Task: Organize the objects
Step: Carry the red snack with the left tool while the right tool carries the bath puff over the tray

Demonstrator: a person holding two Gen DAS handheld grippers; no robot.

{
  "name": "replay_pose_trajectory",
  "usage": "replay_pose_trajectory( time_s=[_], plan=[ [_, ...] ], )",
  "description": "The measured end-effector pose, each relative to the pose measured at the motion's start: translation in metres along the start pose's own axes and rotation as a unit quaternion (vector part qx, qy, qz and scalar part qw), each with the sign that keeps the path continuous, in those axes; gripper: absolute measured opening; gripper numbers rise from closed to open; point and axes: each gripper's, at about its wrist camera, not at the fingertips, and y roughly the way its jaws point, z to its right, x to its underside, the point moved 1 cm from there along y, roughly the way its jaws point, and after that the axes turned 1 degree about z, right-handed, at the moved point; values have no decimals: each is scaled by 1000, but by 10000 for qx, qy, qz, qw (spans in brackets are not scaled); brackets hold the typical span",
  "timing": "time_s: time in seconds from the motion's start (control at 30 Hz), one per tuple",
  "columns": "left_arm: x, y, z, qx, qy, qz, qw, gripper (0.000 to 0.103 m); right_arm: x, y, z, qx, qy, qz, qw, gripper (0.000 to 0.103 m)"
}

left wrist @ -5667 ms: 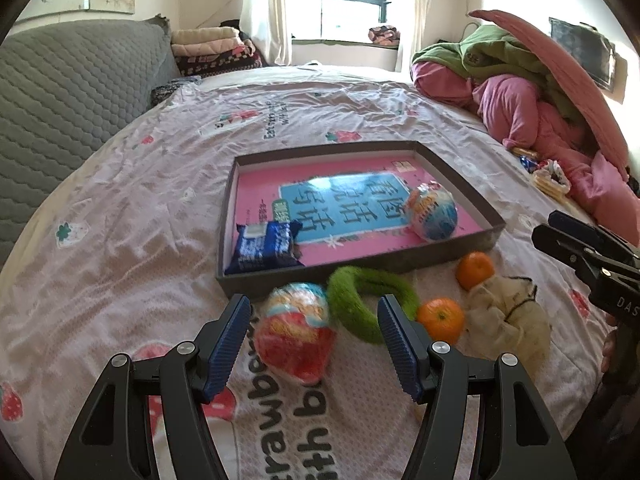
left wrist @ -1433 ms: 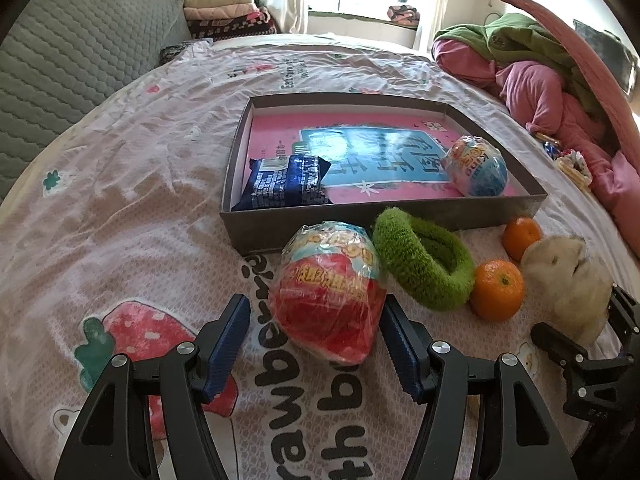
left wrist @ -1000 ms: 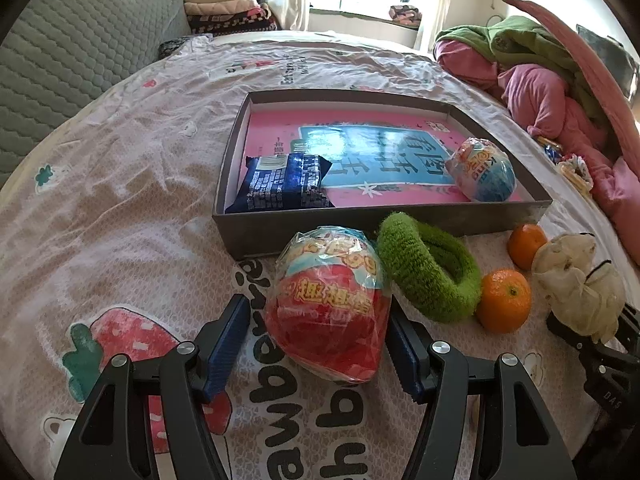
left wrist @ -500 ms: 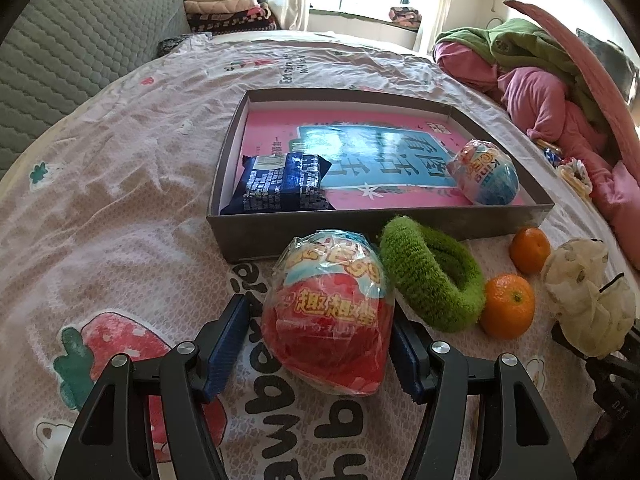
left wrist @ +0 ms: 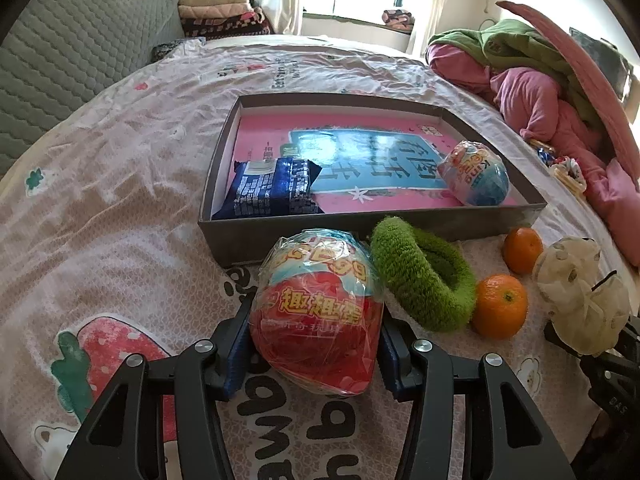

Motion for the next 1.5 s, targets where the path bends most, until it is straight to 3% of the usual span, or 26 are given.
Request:
replay_pose_trajectory(
  time_s=[0.57,1.5],
  plan=[
    [1,-27,0,-85,128,333,9993,54,-1,-3,0,-192,-14,79,9998,23],
    [5,-54,-1,53,73,585,9982,54,-5,-20,-6,-162,-169,466,9986,23]
  ],
)
